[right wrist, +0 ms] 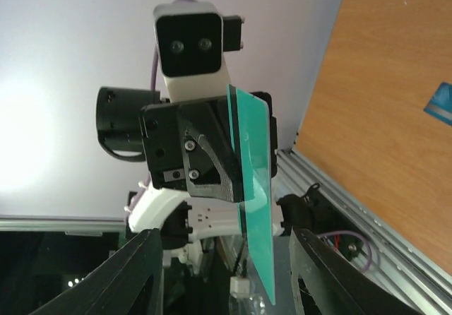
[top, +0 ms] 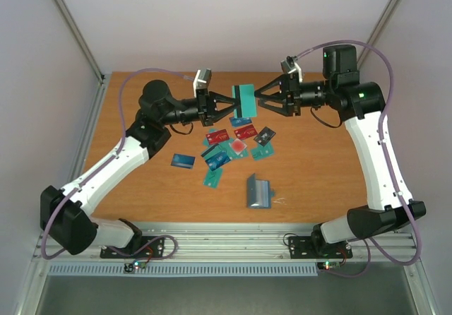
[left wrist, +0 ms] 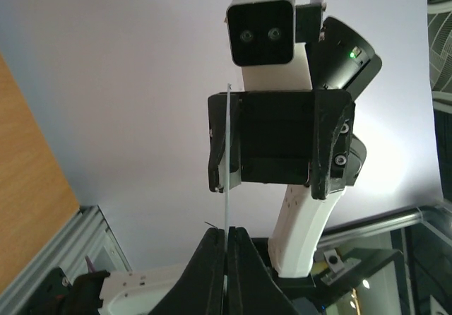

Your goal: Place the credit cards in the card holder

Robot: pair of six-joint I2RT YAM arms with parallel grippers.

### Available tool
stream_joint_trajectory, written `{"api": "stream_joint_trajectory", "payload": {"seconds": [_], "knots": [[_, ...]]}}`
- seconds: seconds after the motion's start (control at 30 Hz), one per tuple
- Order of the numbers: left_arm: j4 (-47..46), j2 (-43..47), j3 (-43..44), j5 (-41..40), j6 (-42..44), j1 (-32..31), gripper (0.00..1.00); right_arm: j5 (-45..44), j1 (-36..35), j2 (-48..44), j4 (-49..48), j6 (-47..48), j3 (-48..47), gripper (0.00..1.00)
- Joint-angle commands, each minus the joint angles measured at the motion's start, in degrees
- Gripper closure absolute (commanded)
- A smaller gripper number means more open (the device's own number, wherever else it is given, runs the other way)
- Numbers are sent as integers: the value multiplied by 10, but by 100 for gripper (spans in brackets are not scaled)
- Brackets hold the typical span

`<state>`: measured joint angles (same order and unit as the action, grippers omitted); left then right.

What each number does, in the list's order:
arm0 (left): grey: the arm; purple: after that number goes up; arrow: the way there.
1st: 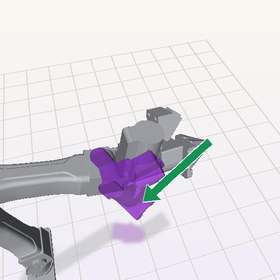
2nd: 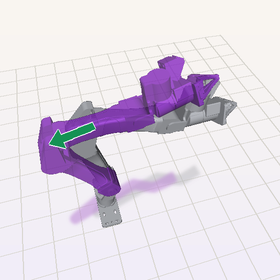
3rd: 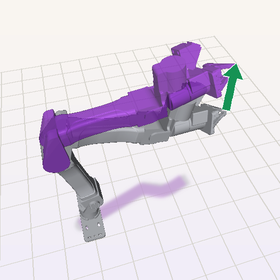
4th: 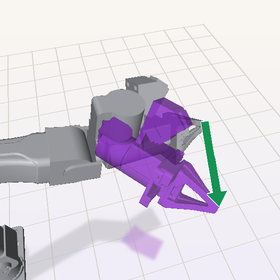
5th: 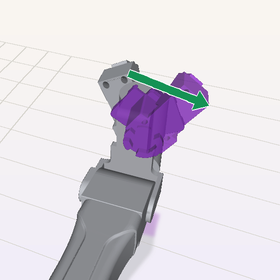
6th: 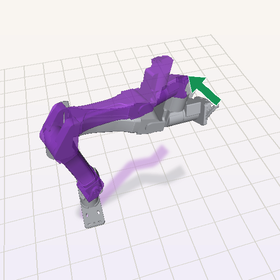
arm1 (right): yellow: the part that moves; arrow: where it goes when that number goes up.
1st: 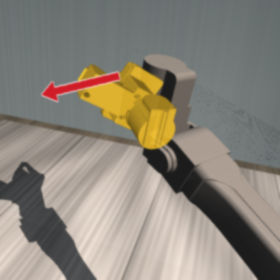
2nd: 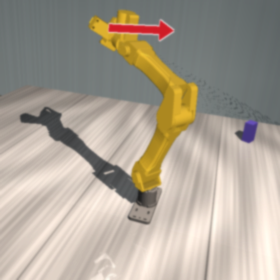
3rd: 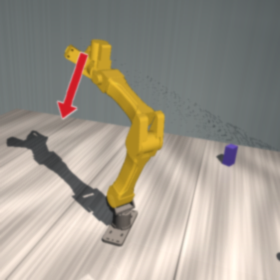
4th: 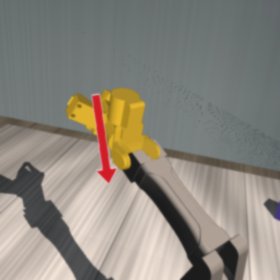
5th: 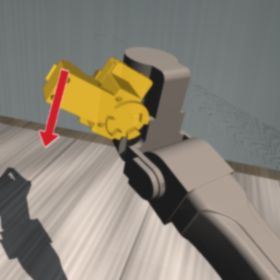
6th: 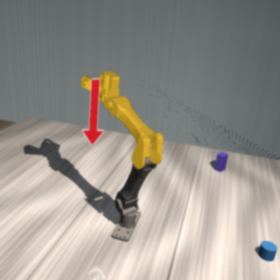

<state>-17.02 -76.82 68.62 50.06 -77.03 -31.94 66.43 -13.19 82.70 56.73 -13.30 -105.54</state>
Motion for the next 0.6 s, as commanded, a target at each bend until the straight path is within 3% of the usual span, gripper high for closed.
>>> {"api": "stream_joint_trajectory", "payload": {"seconds": [0.0, 0.2, 0.57], "knots": [[-45, -17, 22, 36, -14, -16, 100, 26, 0, -1, 108, 79, -27, 50], [-42, -30, 28, 35, -10, -34, 100, 56, -1, -12, 103, 81, -24, 60], [-20, -39, 38, 34, 2, -51, 100, 41, -6, -29, 95, 79, 16, 70]]}}
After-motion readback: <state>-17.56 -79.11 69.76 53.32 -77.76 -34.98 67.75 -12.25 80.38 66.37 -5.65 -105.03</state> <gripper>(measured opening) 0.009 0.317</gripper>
